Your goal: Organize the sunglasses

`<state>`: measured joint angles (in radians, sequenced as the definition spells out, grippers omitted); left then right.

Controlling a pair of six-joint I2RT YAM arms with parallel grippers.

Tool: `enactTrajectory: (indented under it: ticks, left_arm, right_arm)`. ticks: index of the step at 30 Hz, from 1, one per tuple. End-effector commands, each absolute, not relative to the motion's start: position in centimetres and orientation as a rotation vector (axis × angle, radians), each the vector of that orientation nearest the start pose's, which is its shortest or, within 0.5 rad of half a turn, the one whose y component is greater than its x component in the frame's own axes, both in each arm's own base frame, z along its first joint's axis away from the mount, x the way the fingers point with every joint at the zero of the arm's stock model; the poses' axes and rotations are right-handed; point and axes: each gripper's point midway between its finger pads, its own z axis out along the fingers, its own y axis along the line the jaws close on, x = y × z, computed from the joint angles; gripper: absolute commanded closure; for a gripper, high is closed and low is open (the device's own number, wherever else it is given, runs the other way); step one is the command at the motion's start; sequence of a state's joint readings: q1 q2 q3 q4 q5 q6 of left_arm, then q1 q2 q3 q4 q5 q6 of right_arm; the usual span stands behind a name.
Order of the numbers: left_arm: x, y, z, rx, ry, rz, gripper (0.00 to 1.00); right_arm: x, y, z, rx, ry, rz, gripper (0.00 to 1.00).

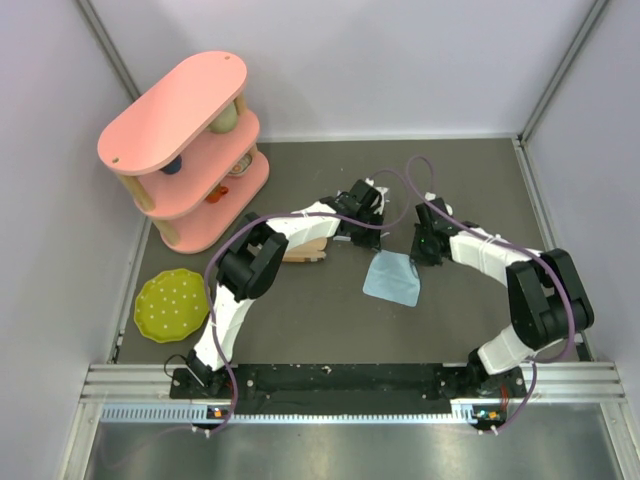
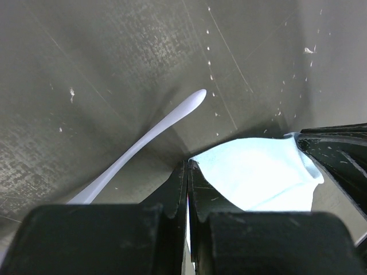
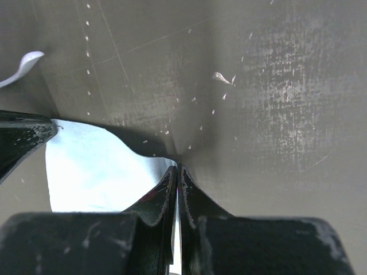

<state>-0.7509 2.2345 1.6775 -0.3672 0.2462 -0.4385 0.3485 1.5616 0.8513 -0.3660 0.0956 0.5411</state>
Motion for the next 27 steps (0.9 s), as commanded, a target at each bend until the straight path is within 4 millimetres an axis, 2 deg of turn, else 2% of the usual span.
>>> enactTrajectory:
  ticks: [1, 11, 16, 20, 27]
  left_arm:
    - [34.6, -40.5, 4.9, 0.577, 2.549, -0.763, 1.0]
    - [33.9, -40.2, 7.5, 0.622, 2.493, -0.8, 1.0]
    - [33.3, -40.2, 8.6, 0.648, 2.471, -0.84, 1.0]
    - [32.5, -40.2, 9.0, 0.692, 2.455, -0.877, 1.0]
    - [30.4, -39.3, 8.1, 0.758, 2.466, -0.926, 1.0]
  right_arm:
    - [31.3, 11.9, 4.8, 0.268, 2.568, 0.224, 1.0]
    - [30.9, 11.9, 7.0, 0.266, 2.524, 0.26, 1.0]
    - [30.1, 11.9, 7.1, 0.244, 2.533, 0.277, 1.0]
    - [29.3, 12.0, 6.9, 0.221, 2.549, 0.293, 1.0]
    - [28.0, 12.5, 6.5, 0.181, 2.582, 0.342, 1.0]
